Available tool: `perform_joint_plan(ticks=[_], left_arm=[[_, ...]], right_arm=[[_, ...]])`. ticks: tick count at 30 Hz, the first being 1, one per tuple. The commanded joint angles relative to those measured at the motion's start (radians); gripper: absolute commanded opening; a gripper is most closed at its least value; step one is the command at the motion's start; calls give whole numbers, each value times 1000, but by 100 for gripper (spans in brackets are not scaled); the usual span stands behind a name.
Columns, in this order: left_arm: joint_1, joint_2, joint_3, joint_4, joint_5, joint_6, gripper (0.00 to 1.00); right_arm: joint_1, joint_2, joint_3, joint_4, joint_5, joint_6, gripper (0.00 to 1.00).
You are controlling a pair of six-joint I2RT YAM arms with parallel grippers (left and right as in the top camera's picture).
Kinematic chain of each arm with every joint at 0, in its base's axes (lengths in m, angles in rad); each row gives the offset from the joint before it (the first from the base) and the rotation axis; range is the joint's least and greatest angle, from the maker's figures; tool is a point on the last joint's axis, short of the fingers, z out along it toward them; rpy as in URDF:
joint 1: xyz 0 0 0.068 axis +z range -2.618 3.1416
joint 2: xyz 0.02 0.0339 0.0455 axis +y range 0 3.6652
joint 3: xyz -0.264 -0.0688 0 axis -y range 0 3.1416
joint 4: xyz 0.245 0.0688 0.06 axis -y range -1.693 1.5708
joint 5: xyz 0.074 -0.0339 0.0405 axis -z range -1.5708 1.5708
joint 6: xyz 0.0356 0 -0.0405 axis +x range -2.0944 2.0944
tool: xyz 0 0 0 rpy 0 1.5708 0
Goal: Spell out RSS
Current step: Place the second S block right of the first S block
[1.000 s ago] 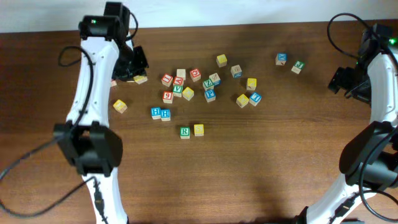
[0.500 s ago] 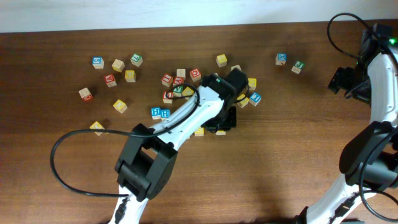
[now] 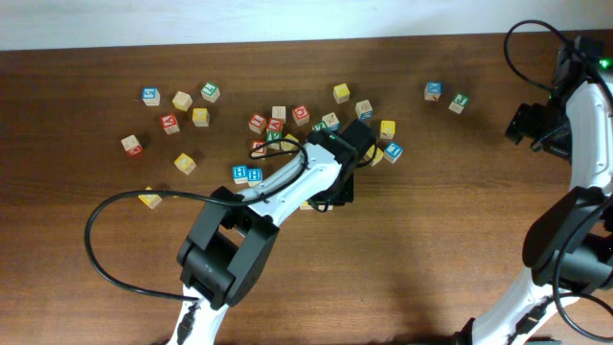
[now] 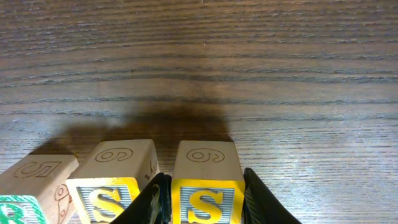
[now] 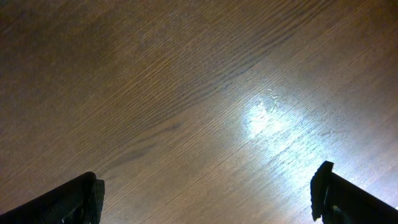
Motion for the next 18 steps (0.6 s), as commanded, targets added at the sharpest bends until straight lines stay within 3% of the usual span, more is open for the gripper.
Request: perform_joint_plan(ticks=[1, 7, 9, 11, 18], left_arm=[[2, -3, -10, 2, 29, -17, 29], [3, -3, -10, 3, 78, -17, 27], [2, -3, -10, 7, 78, -17, 41], [5, -3, 0, 1, 78, -16, 47], [59, -110, 191, -116, 78, 3, 49]], right_arm=[[-3, -18, 6, 0, 13, -4, 98], [-3, -18, 6, 0, 13, -4, 98], [-3, -18, 6, 0, 13, -4, 98], [-3, -18, 6, 0, 13, -4, 98], [-3, -18, 6, 0, 13, -4, 98]])
